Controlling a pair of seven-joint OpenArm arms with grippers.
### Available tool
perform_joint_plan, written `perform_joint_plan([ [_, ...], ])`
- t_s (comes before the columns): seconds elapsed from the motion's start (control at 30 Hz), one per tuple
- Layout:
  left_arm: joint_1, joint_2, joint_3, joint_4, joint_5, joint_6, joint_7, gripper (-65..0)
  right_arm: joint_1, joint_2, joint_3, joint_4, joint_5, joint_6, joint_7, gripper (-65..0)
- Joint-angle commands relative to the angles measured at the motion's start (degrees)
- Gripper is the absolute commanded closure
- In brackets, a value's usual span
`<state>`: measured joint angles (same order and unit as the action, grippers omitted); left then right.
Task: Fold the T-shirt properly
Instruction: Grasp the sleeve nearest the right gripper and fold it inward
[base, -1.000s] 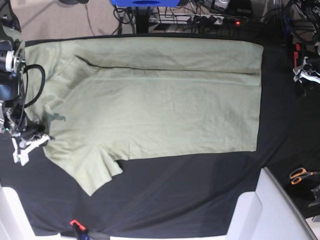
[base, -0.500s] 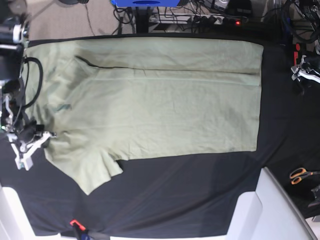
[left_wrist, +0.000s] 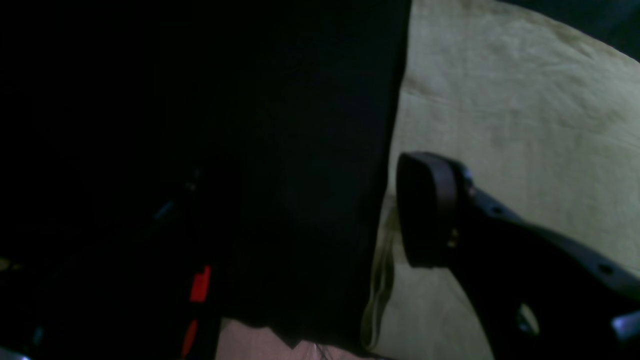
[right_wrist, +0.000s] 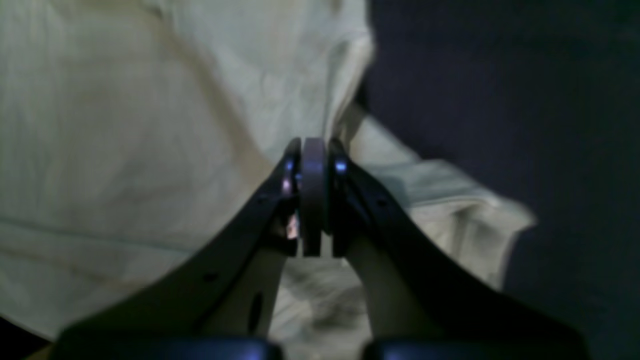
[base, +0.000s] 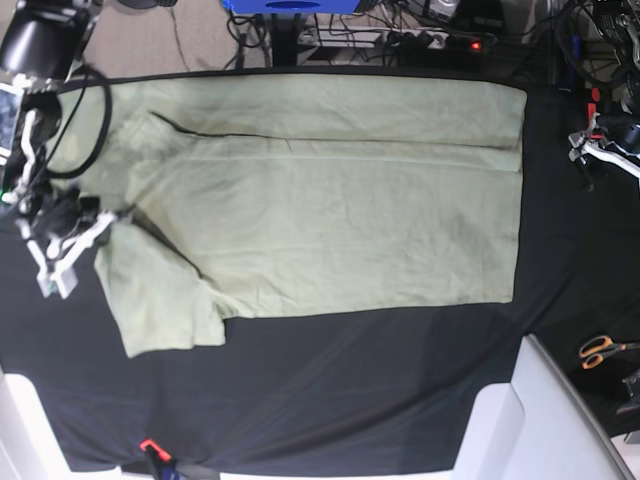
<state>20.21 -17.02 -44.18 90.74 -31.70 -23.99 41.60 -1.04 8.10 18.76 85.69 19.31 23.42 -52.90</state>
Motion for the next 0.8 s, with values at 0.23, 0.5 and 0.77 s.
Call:
perform_joint_plan([
  [0.23,0.1,-1.1,-0.9,0.8,-0.8,0.0,-1.1,-44.3,0.7,-2.3,6.2,5.2,0.4,0.0,-4.8,-47.7],
  [0.5,0.1,-1.1,-0.6,0.8,-0.8,0.0,-1.1,-44.3,14.4,2.5,6.0,-12.2,0.2,0.1,-3.8,-43.4],
  [0.77,0.1,-1.1,-1.0,0.8,-0.8,0.0,-1.1,-44.3,20.9,6.6,0.4,-32.0,0.2,0.1,2.1,-43.4],
])
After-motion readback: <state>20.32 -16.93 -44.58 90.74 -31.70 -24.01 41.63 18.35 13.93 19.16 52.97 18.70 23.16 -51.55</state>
